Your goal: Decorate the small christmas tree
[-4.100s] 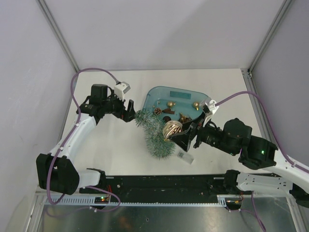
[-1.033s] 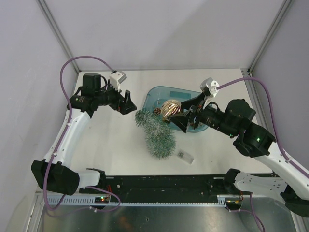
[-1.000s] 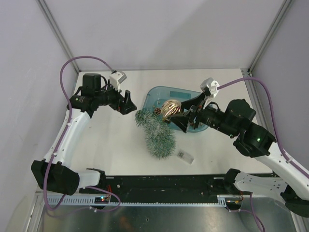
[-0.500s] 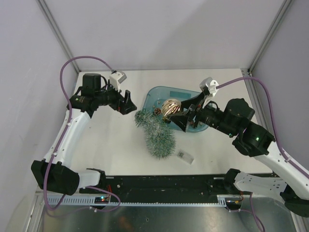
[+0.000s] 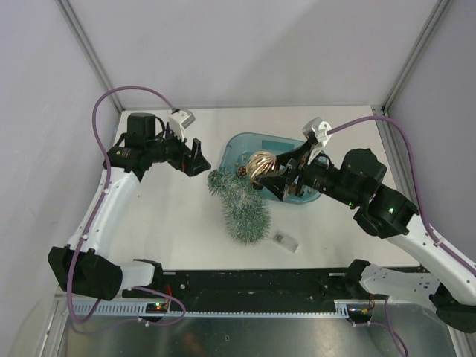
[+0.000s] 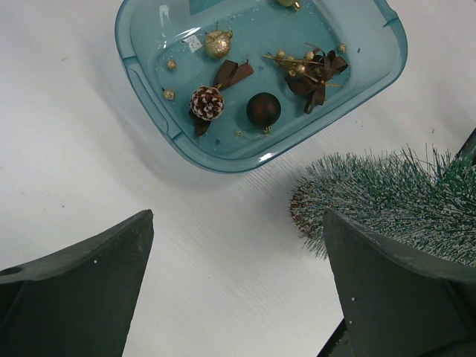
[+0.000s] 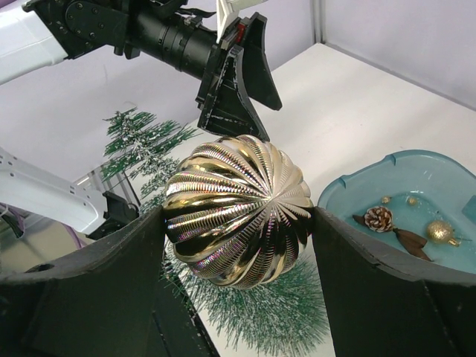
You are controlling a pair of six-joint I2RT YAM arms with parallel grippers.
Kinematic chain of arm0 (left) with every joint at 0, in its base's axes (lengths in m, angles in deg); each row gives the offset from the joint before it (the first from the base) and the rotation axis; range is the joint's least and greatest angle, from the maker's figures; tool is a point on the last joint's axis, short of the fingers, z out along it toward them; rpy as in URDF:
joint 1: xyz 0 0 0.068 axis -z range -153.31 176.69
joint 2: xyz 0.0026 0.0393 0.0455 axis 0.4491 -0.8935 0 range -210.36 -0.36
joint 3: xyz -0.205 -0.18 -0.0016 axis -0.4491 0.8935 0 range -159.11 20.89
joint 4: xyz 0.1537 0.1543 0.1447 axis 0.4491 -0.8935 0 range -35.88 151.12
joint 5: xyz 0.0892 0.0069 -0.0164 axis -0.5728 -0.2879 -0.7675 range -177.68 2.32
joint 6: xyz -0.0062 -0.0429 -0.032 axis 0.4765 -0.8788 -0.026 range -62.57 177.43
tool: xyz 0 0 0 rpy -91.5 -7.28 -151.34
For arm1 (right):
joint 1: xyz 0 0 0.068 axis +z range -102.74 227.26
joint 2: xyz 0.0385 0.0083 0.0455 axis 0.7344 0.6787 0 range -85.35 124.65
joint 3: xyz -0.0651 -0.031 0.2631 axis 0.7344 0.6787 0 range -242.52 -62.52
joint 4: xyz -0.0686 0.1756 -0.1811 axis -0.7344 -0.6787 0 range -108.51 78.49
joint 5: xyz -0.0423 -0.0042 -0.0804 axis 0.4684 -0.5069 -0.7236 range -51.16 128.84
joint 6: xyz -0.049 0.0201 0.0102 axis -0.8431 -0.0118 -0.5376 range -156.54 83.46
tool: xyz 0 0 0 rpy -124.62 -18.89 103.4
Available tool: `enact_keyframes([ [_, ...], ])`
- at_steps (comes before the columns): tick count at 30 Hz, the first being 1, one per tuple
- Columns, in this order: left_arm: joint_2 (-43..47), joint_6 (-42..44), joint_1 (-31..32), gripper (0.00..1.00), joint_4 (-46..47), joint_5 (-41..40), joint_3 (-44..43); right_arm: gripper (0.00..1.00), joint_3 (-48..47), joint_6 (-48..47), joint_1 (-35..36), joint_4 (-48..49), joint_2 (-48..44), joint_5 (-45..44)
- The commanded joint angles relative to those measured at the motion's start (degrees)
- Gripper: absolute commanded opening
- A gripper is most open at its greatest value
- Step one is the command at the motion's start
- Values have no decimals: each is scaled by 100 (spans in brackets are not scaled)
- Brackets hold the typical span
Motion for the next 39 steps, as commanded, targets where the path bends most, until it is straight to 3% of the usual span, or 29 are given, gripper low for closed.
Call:
enact_keyframes([
  [1, 76, -13, -33, 100, 10, 174, -21, 40, -108, -87, -41, 298, 3, 83],
  [39, 82, -147, -33, 100, 1, 375, -125, 37, 167, 199, -21, 717, 65, 328],
])
